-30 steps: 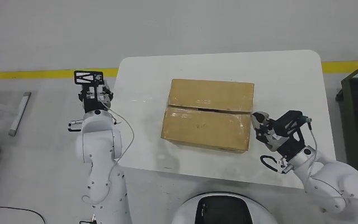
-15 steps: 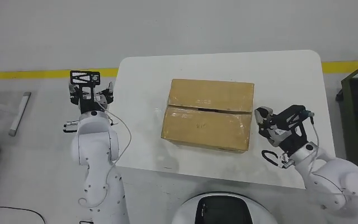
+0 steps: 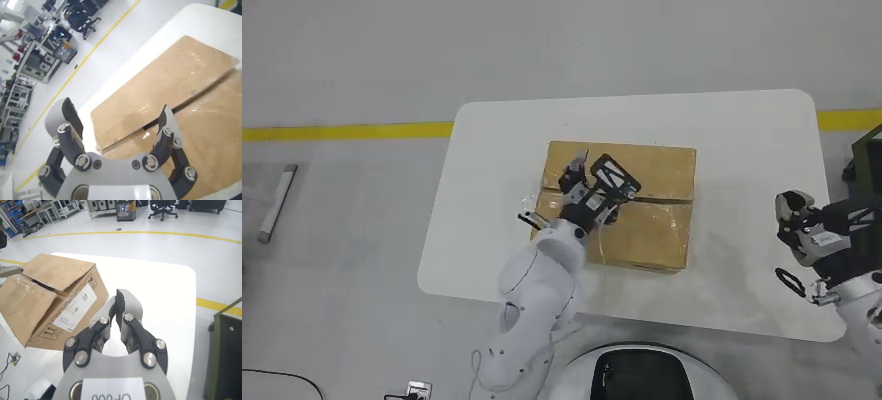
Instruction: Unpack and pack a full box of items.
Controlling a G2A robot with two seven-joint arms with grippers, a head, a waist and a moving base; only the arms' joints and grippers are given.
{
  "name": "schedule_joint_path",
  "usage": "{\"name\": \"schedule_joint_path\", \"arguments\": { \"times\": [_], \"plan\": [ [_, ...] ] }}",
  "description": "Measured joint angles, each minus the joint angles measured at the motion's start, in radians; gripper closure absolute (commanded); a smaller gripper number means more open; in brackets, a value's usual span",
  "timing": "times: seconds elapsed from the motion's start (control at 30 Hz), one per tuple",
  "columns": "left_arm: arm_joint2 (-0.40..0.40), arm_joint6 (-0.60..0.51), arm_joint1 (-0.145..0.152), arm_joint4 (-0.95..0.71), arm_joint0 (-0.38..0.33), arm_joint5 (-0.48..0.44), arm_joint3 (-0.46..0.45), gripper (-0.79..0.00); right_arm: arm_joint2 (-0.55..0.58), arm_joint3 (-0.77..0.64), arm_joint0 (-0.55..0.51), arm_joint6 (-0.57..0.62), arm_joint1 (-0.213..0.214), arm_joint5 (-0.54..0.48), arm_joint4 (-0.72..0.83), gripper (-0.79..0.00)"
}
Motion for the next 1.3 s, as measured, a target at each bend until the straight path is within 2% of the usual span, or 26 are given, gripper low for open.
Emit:
{"name": "schedule_joint_path", "arguments": {
  "times": [0.1, 0.23, 0.57, 0.67, 0.7, 0.8, 1.1, 1.3],
  "plan": [
    [0.031, -0.005, 0.001, 0.008, 0.011, -0.028, 0.012, -0.785, 0.022, 0.003, -0.029, -0.015, -0.002, -0.008, 0.012, 0.0],
    [0.051, 0.006, 0.002, 0.079, -0.01, -0.031, 0.045, -0.785, 0.036, 0.0, -0.051, -0.026, -0.004, -0.013, 0.019, 0.0],
    [0.105, 0.071, -0.008, 0.243, -0.151, 0.016, 0.232, -0.785, 0.051, -0.009, -0.057, -0.03, -0.006, -0.021, 0.024, 0.0],
    [0.114, 0.109, -0.009, 0.268, -0.168, 0.023, 0.264, -0.782, 0.055, -0.006, -0.057, -0.031, -0.007, -0.021, 0.028, 0.0],
    [0.116, 0.118, -0.009, 0.276, -0.172, 0.018, 0.27, -0.391, 0.056, -0.005, -0.057, -0.031, -0.007, -0.021, 0.029, 0.0],
    [0.117, 0.132, -0.009, 0.286, -0.174, 0.01, 0.277, -0.012, 0.058, -0.001, -0.058, -0.033, -0.008, -0.022, 0.032, 0.0],
    [0.103, 0.167, -0.008, 0.303, -0.17, 0.006, 0.276, 0.0, 0.045, 0.011, -0.046, -0.035, -0.011, -0.023, 0.034, 0.0],
    [0.097, 0.182, -0.006, 0.28, -0.142, -0.03, 0.216, 0.0, 0.04, 0.019, -0.036, -0.034, -0.012, -0.023, 0.036, 0.0]
  ]
}}
